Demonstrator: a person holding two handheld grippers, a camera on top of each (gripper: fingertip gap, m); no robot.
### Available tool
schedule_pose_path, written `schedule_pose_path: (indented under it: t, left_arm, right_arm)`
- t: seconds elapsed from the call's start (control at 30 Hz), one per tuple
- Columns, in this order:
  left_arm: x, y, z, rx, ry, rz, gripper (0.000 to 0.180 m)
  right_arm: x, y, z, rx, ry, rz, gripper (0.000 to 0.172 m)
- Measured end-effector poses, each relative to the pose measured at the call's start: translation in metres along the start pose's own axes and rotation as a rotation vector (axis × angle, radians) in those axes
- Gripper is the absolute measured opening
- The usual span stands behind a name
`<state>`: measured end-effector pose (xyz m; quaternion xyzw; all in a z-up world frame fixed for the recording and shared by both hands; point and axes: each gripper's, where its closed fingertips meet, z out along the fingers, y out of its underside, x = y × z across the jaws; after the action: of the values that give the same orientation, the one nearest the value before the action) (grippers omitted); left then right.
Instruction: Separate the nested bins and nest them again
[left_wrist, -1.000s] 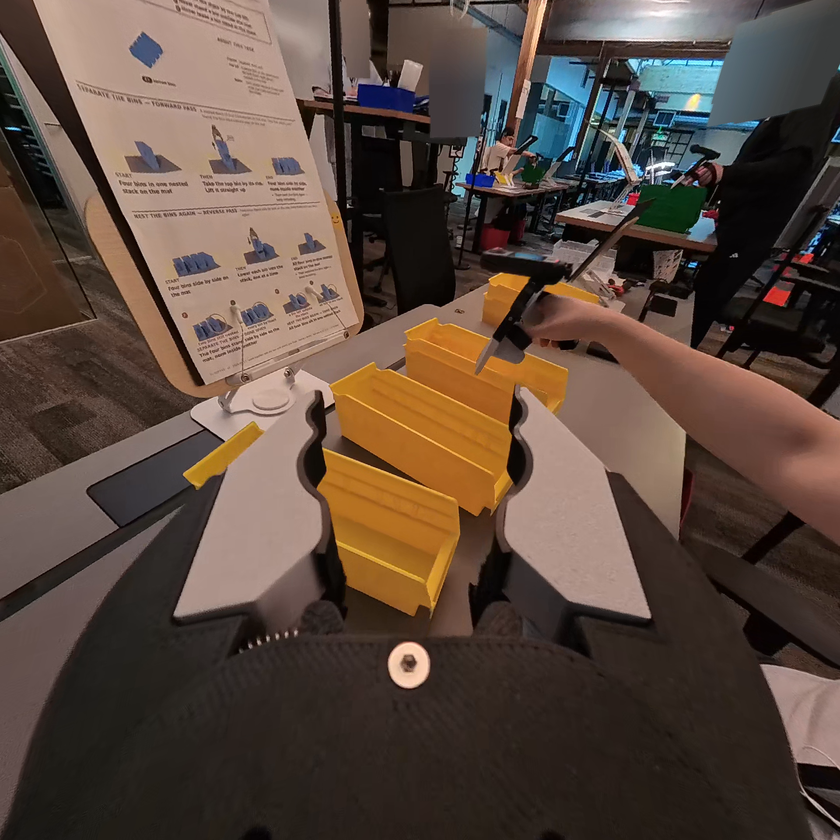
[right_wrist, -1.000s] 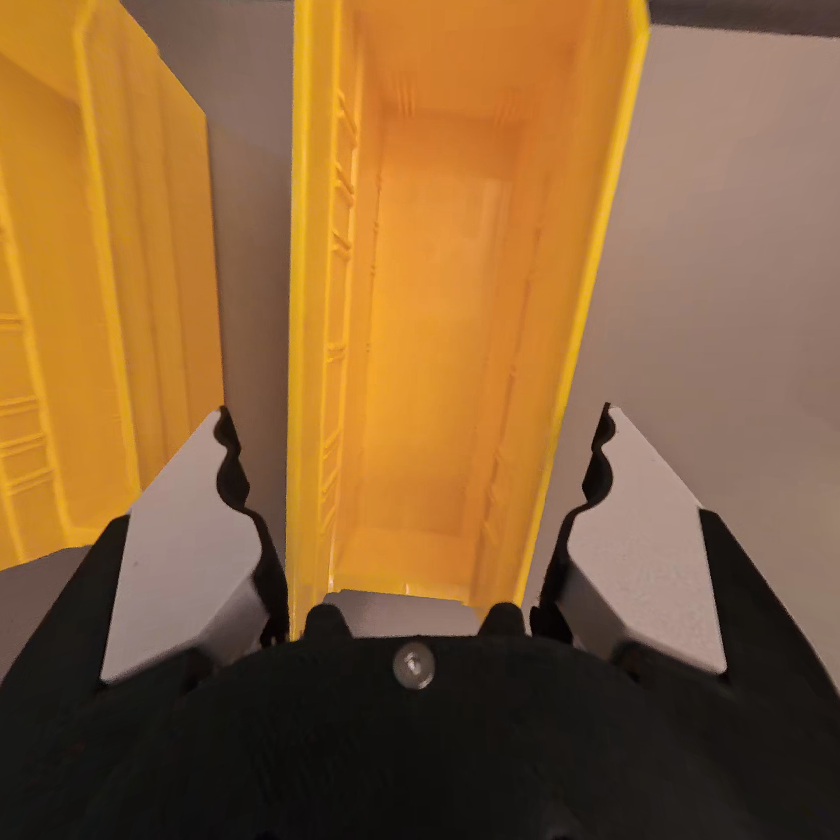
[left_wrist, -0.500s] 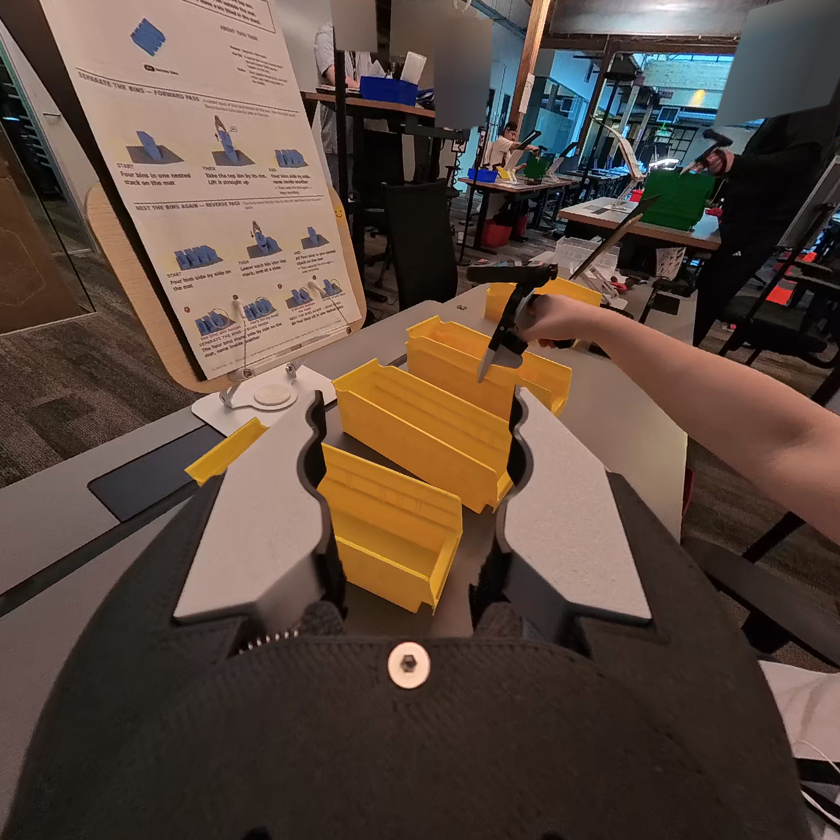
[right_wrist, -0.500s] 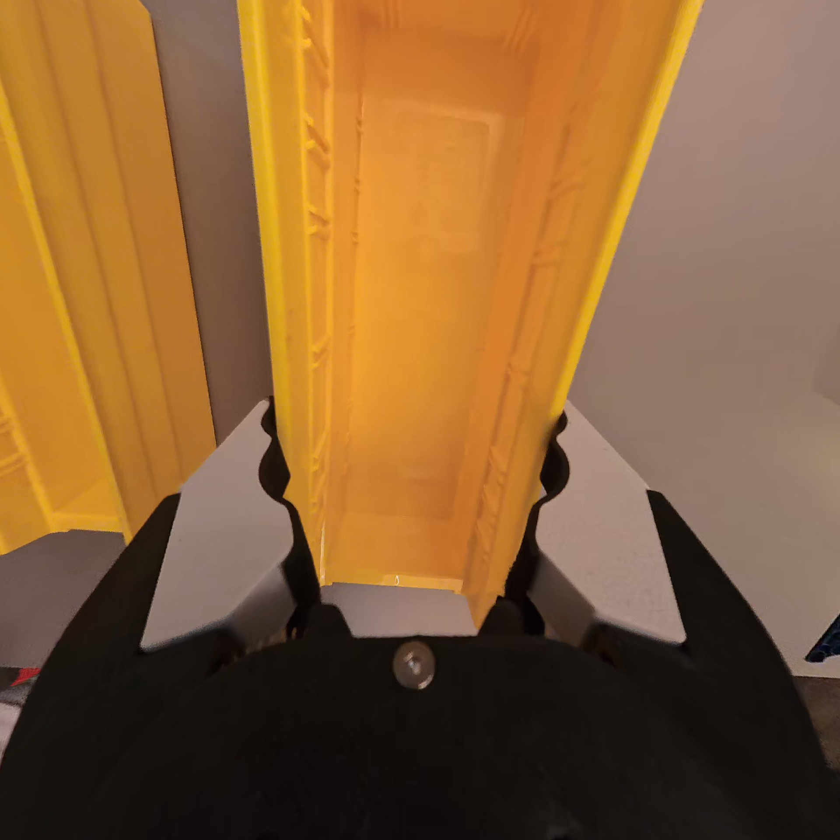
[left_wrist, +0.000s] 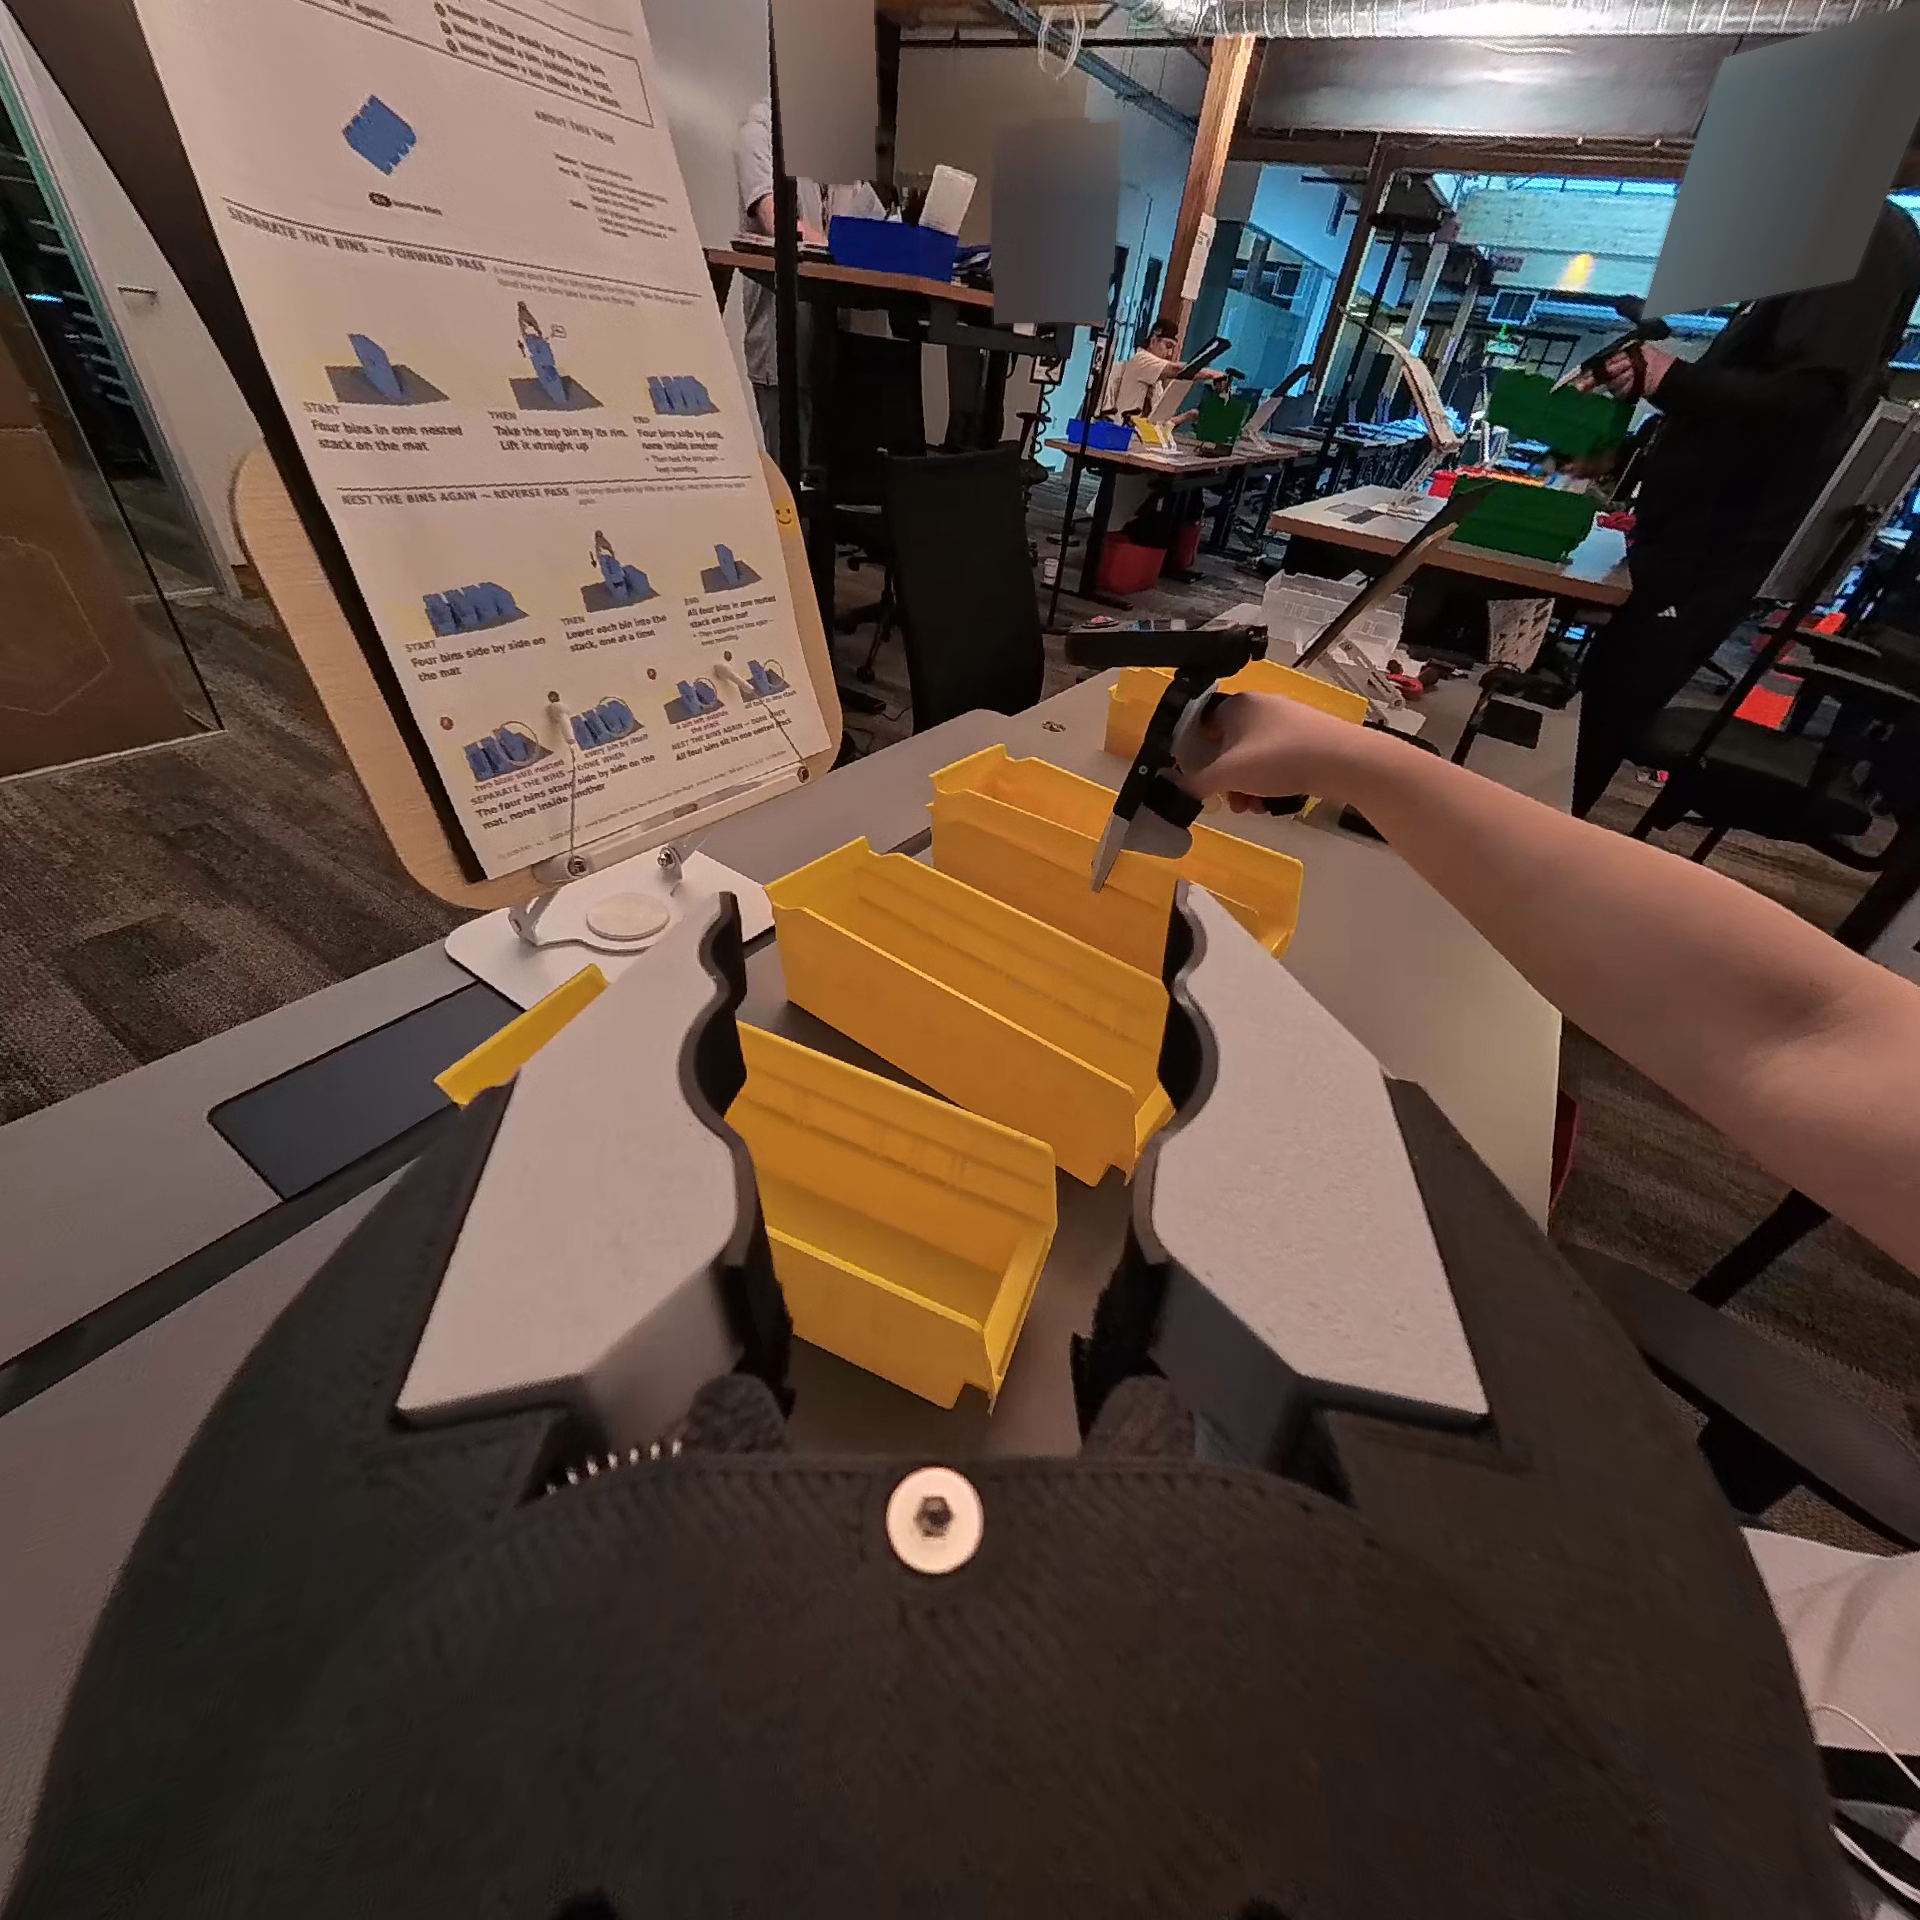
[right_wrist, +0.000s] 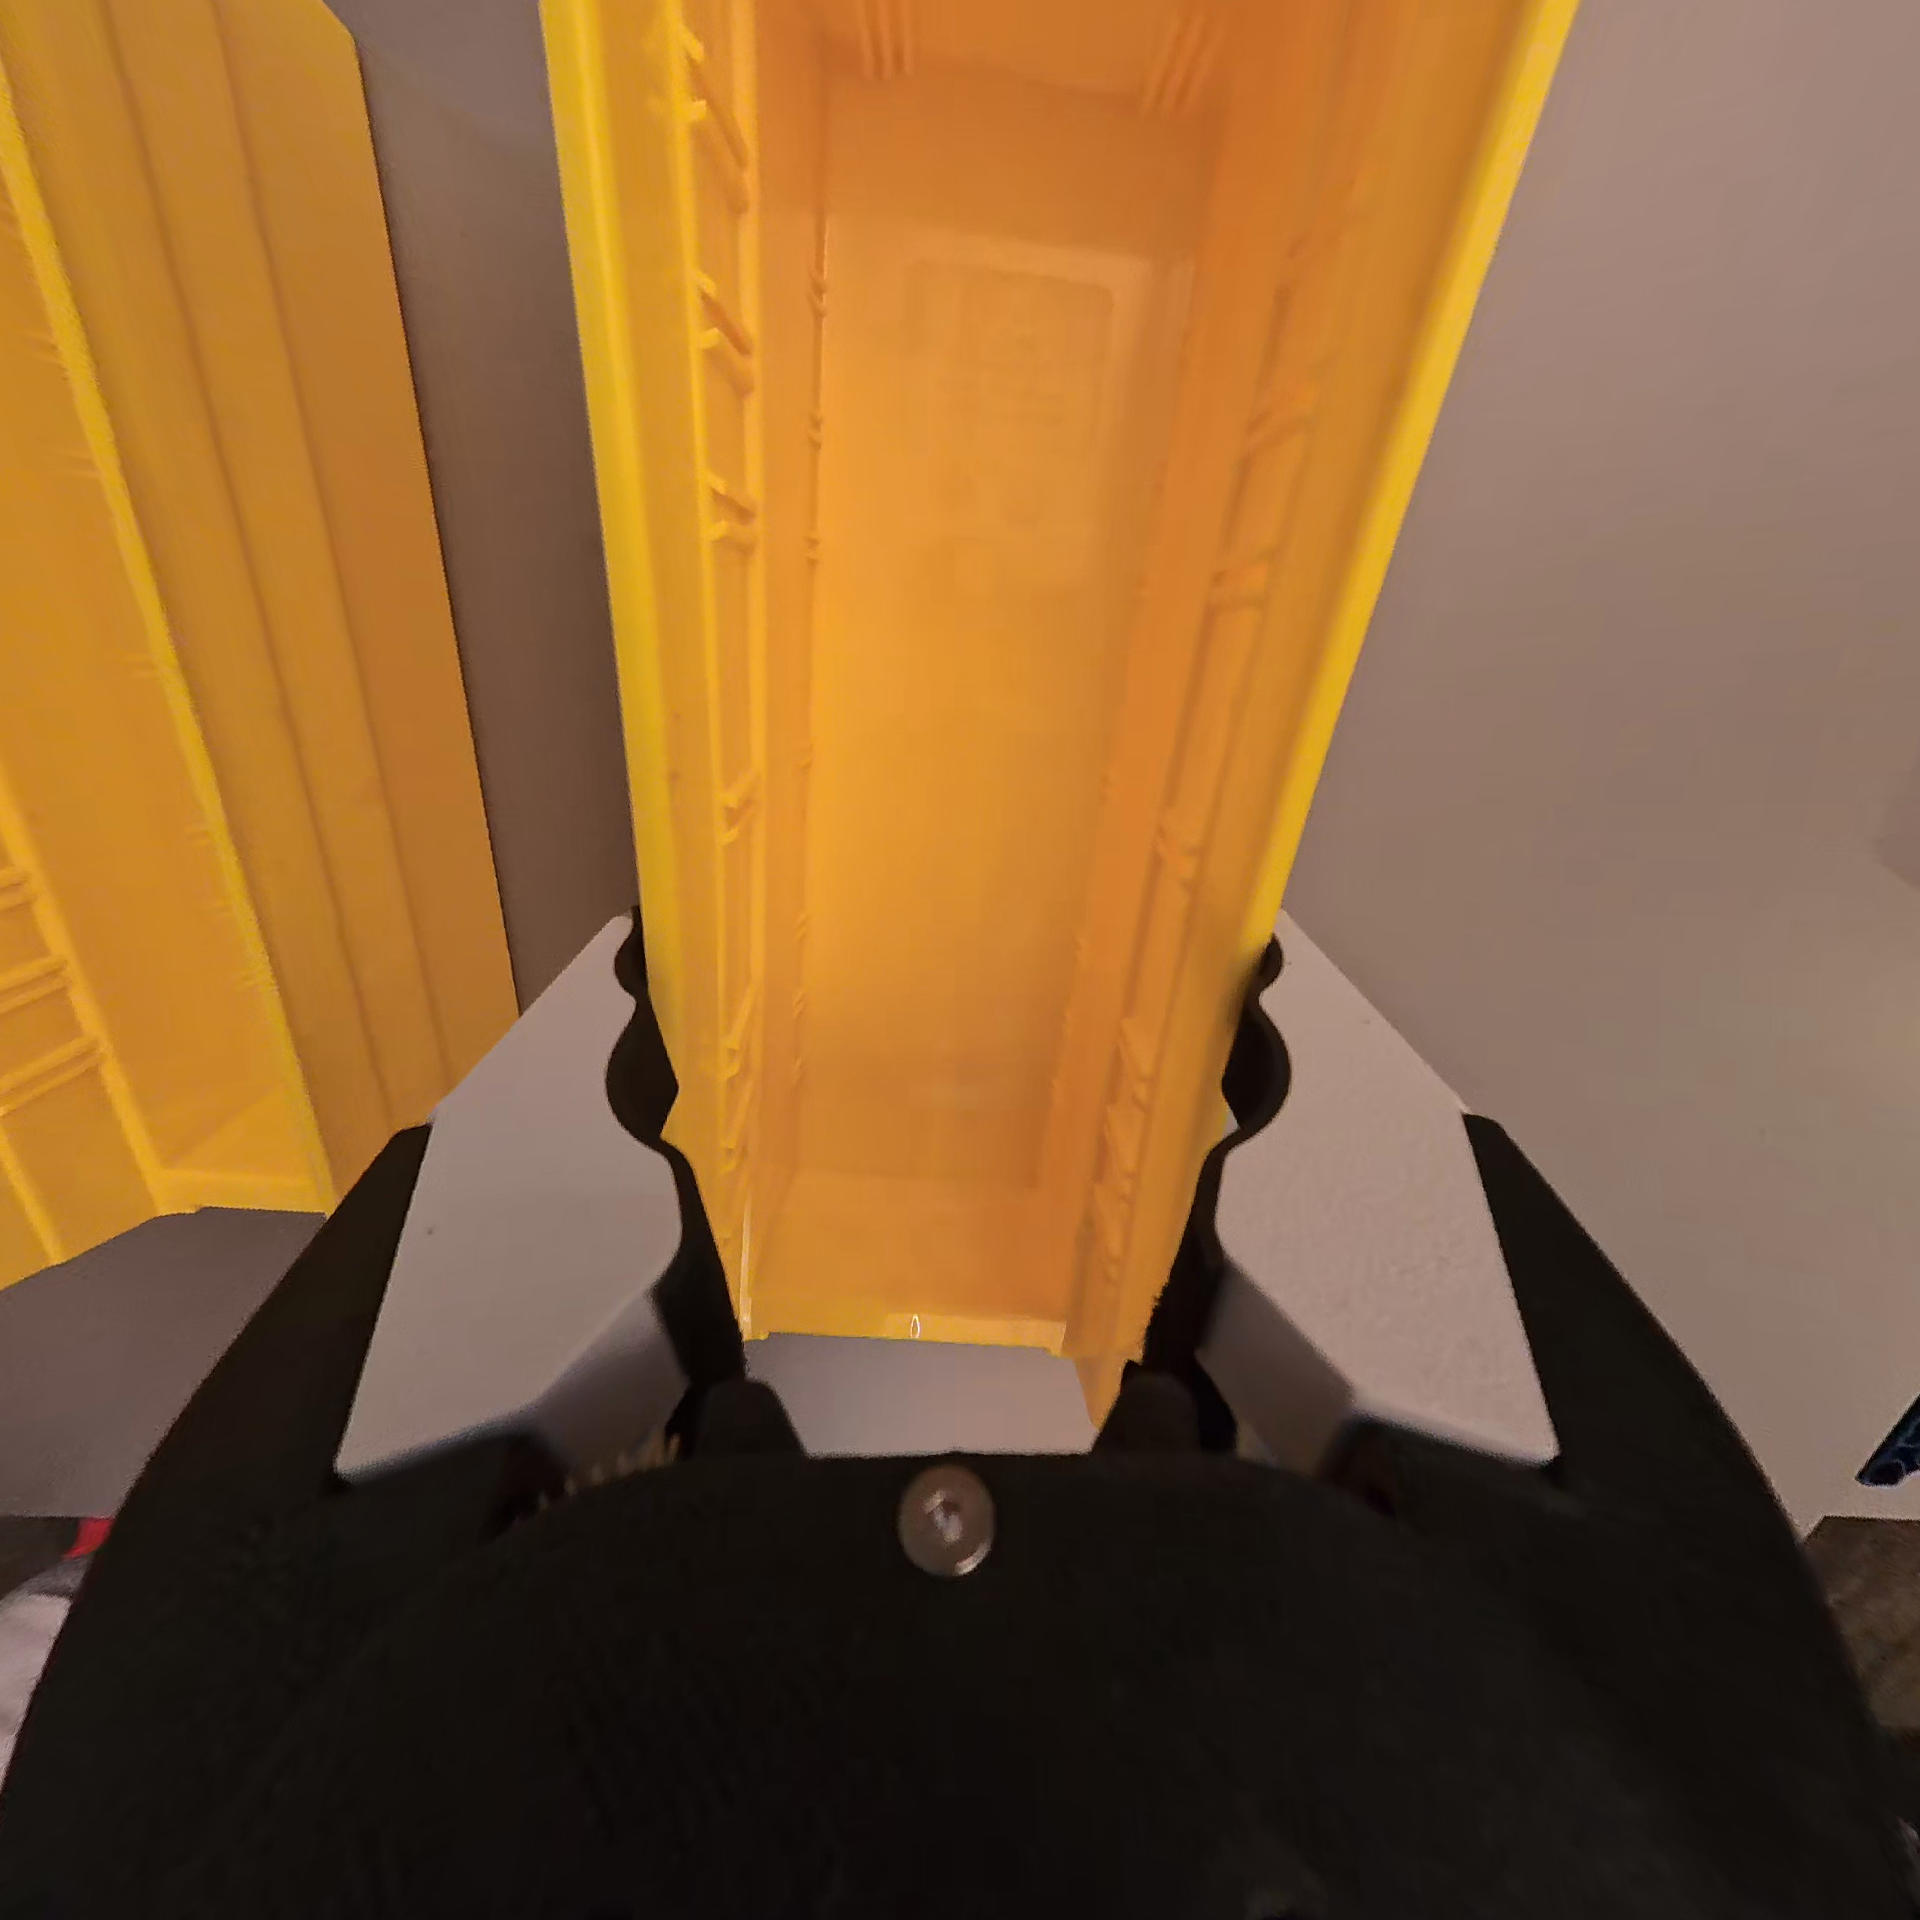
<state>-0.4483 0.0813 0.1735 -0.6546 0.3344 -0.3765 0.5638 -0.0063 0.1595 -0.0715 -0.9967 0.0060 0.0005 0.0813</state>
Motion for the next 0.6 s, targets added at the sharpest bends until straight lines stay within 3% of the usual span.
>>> schedule_pose_path:
  t: [0.6]
  left_arm:
    - [0.0018, -0.0009, -0.0017, 0.005, 0.004, 0.003, 0.081]
  right_arm:
    - [-0.0059, -0.0024, -0.0068, 0.063, -0.076, 0.013, 0.11]
